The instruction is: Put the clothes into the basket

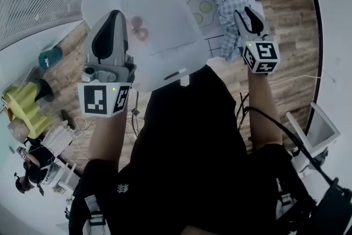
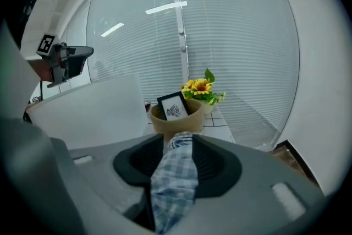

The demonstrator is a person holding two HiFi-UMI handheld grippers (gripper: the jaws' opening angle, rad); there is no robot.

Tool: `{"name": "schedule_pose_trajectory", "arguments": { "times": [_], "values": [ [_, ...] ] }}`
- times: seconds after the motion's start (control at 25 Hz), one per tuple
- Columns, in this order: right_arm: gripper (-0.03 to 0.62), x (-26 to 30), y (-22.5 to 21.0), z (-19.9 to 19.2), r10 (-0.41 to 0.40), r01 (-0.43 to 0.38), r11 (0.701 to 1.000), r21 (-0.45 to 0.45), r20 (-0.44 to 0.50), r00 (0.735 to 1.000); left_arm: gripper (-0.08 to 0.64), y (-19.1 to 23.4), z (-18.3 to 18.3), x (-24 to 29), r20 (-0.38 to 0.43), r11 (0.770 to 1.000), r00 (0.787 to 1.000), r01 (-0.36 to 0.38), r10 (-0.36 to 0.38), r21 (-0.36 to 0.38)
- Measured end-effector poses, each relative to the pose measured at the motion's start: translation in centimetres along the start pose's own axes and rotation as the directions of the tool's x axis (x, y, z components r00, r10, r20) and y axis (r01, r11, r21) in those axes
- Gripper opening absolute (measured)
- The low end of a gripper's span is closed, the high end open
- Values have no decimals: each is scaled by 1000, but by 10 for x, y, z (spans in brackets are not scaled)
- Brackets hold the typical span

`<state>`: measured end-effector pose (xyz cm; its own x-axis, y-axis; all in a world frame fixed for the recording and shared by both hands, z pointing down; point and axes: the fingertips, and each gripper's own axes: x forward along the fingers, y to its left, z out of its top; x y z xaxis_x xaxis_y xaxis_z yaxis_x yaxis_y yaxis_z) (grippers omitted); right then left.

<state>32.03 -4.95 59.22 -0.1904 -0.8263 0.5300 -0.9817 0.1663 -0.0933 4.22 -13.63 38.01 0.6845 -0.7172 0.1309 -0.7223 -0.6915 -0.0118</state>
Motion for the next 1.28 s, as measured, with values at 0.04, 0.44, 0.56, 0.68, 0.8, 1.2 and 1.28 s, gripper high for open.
{"name": "schedule_pose_trajectory", "arguments": {
  "times": [0.04,0.44,0.56,0.68,0.8,1.2,1.28],
  "values": [
    [165,3,-2,-3,-4,4,1000,-2,-7,1000,6,0,-2,1,-5,1000,1000,0,0,-1],
    [417,42,-24,-36,-71,71,997,-11,-126,989,6,0,-10,5,-48,1000,999,8,-7,19],
    [420,51,-30,-54,-61,62,998,-3,-212,975,6,-5,-17,8,-63,1000,998,15,-14,24],
    [420,57,-29,-59,-51,55,998,9,-246,968,6,-7,-19,10,-70,999,997,28,-27,22],
    [420,62,-26,-63,-35,43,999,25,-262,964,6,-8,-16,13,-69,999,997,38,-35,39],
    [289,73,-35,-72,24,9,995,104,-303,953,6,-5,-7,18,-62,997,997,43,-39,63],
    [241,70,-35,-67,27,7,993,114,-296,955,6,-3,-4,19,-58,997,998,43,-39,64]
  ]
}}
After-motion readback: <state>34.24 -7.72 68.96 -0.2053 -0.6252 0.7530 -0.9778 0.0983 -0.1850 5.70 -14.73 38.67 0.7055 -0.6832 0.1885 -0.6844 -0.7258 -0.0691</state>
